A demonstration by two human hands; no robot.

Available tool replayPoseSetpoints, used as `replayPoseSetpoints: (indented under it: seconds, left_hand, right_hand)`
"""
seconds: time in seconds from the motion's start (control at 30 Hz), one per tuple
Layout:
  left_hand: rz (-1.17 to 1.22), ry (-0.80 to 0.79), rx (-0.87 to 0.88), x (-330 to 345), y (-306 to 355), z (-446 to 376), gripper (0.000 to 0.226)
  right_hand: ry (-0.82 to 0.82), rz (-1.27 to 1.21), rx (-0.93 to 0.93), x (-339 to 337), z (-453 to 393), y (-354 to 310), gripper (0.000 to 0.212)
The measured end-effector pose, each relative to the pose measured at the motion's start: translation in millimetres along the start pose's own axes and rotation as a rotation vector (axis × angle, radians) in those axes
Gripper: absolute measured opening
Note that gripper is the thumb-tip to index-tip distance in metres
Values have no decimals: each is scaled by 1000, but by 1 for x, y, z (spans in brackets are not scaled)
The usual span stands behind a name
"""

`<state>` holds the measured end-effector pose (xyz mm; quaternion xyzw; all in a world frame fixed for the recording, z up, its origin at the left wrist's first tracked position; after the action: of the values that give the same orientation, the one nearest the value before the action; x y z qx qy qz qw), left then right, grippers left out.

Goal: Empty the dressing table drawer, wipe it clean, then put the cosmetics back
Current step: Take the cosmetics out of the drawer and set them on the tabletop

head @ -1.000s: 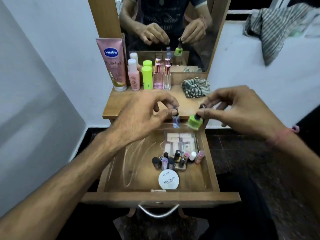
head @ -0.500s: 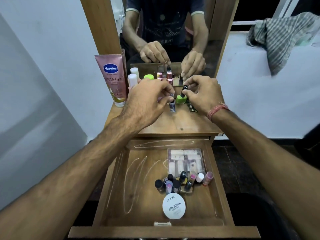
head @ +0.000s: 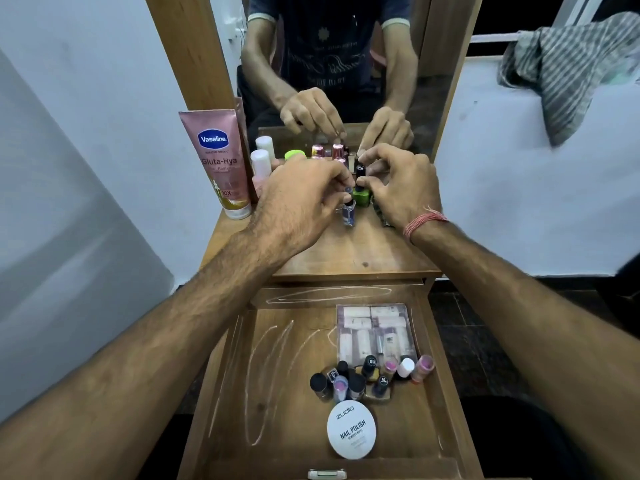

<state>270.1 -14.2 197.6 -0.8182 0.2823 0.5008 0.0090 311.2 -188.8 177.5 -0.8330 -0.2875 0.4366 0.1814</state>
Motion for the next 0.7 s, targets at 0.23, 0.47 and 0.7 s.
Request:
replayPoseSetpoints:
  seconds: [0.23,0.47,0.7]
  left_hand:
    - [-1,-23,26,9,3,-12,15]
    - [-32,-34,28,14,11,-24,19]
    - [-3,-10,-8,22,14,-36,19]
  right_hand:
    - [-1,-2,-23,-9,14,4,38]
    - [-28,9,-1,-10,49,9,20]
    - [-25,8,122,-8,38,12,31]
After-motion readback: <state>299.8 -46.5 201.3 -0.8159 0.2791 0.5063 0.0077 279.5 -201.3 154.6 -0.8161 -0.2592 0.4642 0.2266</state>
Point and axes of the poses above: each hand's wrist, its own z-axis away from the middle knuckle, its own x-axis out of the palm, y = z × x, the point moved 8 cm from there along -z, towards the middle knuckle, and after that the axes turned 1 degree about y, right-handed, at the moved point
